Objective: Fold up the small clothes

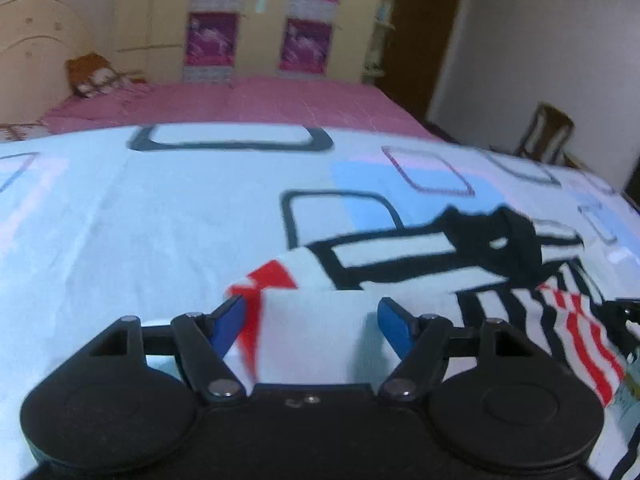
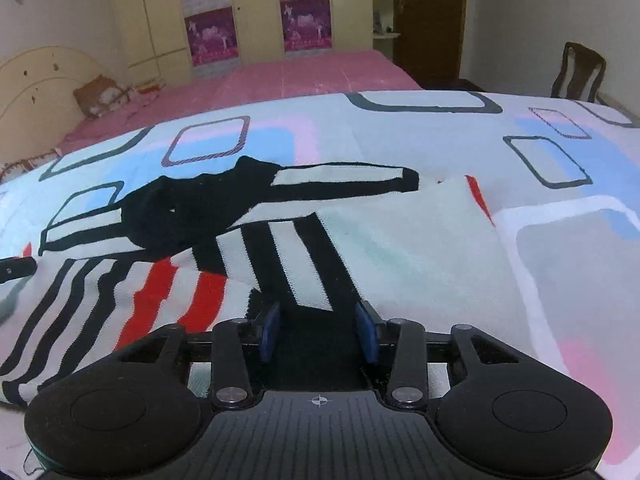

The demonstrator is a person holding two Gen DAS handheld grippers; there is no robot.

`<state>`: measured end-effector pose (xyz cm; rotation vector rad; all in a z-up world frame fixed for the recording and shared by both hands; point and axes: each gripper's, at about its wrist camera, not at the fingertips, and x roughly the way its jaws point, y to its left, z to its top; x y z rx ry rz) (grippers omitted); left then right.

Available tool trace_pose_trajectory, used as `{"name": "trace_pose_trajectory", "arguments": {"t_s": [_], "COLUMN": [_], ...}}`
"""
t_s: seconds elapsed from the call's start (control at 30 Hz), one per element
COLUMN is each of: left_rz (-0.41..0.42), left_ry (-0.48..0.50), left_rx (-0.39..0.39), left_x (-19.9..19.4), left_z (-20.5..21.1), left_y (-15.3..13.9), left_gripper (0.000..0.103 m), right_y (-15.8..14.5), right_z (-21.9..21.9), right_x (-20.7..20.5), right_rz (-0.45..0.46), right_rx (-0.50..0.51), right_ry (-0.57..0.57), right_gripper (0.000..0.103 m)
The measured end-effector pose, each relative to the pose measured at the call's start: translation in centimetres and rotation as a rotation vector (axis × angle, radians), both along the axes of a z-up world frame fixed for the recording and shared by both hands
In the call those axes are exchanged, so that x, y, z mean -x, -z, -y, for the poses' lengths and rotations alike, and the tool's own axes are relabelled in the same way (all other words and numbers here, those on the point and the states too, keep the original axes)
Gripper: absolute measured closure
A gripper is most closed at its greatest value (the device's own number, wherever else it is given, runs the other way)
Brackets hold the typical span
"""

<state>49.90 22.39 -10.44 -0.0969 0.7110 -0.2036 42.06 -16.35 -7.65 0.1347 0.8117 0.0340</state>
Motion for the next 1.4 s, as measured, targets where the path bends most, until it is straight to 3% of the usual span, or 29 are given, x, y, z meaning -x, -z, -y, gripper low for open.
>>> {"name": "trace_pose_trajectory", "arguments": {"t_s": [0.2,0.3,0.33,0.4,0.47,0.57,0.63,0.73,0.77,0.83,0.93,1.07,1.2,1.4], "left_rz": [0.07,0.107,0.084,-0.02,0.021,0.065,0.076,-0.002,0.014,0.015,0.009,0.001,-0.002,-0.014], "left_ry": [-0.003,0.042,0.058,0.064,0.077,0.081,0.063,0.06,0.061,0.06,0.05,0.057,0.064,0.081], "left_rx": [0.072,0.009,-0.023,-0.076,-0.134,-0.111,-0.089,-0.1,-0.1,-0.085,-0.034,-0.037,-0.053,-0.167], "left_x": [5.8,7.5,7.6,7.0,7.8,9.0,9.6,9.5,9.8,9.9,9.9,9.9,9.9,9.9], "left_z": [1.0,4.3,5.3,6.2,7.0,6.9,6.8,6.9,7.0,6.7,5.9,5.4,5.4,7.0], "left_y": [-2.1,-2.1,-1.4,0.7,0.8,-0.4,-0.7,0.8,0.9,0.9,0.7,0.5,0.6,0.8], "left_gripper": [0.031,0.031,0.03,0.031,0.031,0.031,0.03,0.03,0.03,0.03,0.03,0.031,0.031,0.03], "right_y": [-1.3,-0.2,0.3,0.6,-0.1,-1.1,-0.6,0.4,0.2,-0.3,-0.3,-1.3,-0.2,-0.3], "right_z": [2.2,1.7,1.5,1.3,1.4,1.8,1.9,1.6,1.5,1.4,1.0,1.2,1.3,1.7], "right_x": [3.1,3.3,3.5,3.7,3.7,4.5,4.2,3.9,3.8,3.9,4.4,5.4,5.4,5.6], "right_rz": [0.074,0.016,-0.018,-0.003,-0.014,0.026,-0.006,-0.04,-0.051,-0.067,-0.056,-0.023,-0.069,-0.055], "right_rx": [-0.071,-0.043,-0.019,-0.016,-0.019,-0.035,-0.05,-0.046,-0.043,-0.075,-0.051,-0.075,-0.082,-0.088], "right_ry": [-0.011,-0.05,-0.052,-0.05,-0.05,-0.054,-0.049,-0.069,-0.073,-0.112,-0.143,-0.137,-0.137,-0.148], "right_gripper": [0.063,0.063,0.063,0.063,0.063,0.063,0.063,0.063,0.063,0.079,0.09,0.092,0.092,0.09]}}
